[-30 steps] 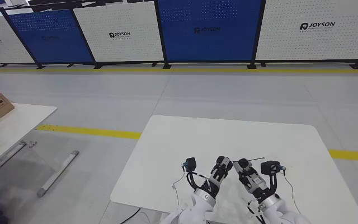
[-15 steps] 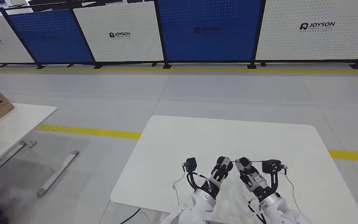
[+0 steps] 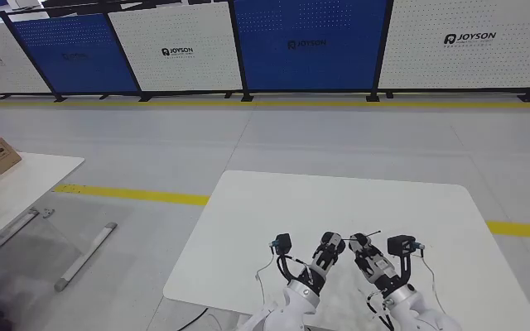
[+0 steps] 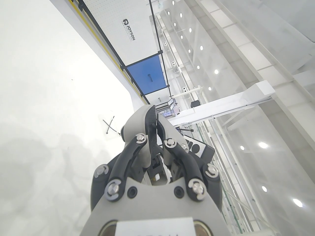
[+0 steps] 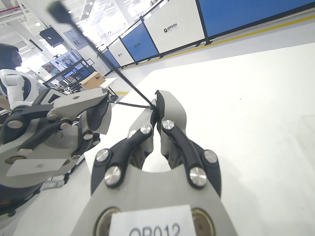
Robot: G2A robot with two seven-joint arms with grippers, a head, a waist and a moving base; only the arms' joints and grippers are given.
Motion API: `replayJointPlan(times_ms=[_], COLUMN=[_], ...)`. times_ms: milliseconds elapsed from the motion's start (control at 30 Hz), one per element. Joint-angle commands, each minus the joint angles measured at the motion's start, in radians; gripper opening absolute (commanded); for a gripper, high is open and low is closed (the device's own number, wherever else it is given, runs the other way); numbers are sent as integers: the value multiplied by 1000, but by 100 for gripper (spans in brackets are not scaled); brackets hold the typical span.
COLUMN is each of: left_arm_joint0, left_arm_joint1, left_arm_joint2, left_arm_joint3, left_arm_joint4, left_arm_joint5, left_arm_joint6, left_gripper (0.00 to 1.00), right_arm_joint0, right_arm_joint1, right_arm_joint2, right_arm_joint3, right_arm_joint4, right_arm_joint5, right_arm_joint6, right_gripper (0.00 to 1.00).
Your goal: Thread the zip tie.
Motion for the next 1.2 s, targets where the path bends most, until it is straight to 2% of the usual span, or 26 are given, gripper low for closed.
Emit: replayJointPlan(times_ms=[0, 67, 167, 400, 600, 633, 1067, 1167], left_arm_joint0=[1, 1, 2, 2, 1, 1, 3, 3], left_arm_joint1=[1, 1, 2, 3, 4, 4, 6, 6], left_arm_joint2=[1, 1, 3, 5, 11, 12, 15, 14], left_arm_joint3=[0, 1, 3, 4, 8, 9, 8, 7], left_arm_joint4=[2, 9, 26, 39, 60, 64, 77, 78], left_arm_joint5=[3, 4, 6, 8, 9, 9, 13, 13], left_arm_joint6=[-9, -12, -10, -12, -18, -19, -30, -32], left_gripper=[40, 49, 49, 38, 11, 0, 0, 3], right_arm_joint0=[-1, -1, -2, -2, -3, -3, 3, 4], right_arm_joint1=[0, 0, 0, 0, -1, -1, -2, -2], right_arm_joint2=[0, 0, 0, -3, -3, -3, -2, -3], right_arm_joint3=[-1, -1, -3, -4, -4, -4, -3, -3], right_arm_joint4=[0, -1, -4, -12, -12, -12, -5, -7], right_arm_joint5=[1, 2, 7, 10, 12, 13, 28, 30], right_arm_joint6=[-2, -2, -1, -1, -6, -6, -1, 3], right_gripper=[0, 0, 0, 0, 0, 0, 0, 0])
